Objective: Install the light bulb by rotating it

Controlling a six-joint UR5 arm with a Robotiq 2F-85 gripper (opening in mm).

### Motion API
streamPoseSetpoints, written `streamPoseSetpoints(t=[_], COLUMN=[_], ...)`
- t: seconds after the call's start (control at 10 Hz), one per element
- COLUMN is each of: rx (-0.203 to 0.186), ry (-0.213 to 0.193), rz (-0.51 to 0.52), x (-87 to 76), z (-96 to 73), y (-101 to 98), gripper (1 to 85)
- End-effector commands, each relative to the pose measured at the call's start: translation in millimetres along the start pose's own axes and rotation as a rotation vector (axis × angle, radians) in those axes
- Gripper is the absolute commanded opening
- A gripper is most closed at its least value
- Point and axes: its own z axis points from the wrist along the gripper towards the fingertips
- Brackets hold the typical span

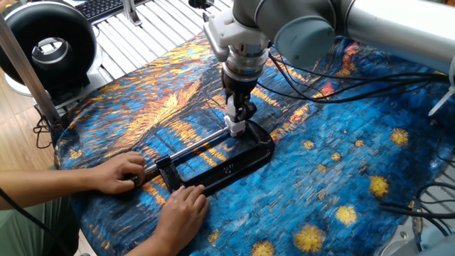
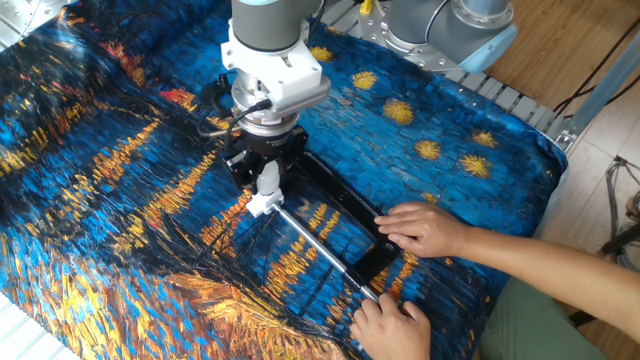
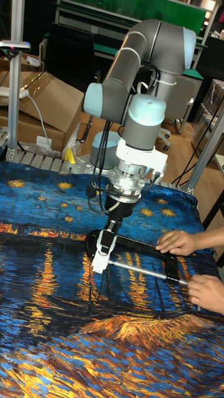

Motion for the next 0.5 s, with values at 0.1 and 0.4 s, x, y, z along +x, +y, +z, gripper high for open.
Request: streamPoseSetpoints(t=[0.1, 0.4], rx=[-0.012, -0.021], ry=[-0.023, -0.039], rz=[0.135, 0.255], x=[-0.8, 1.0], z=[-2.0, -4.2], y=[3.1, -1.8], gripper=[40.7, 35.3])
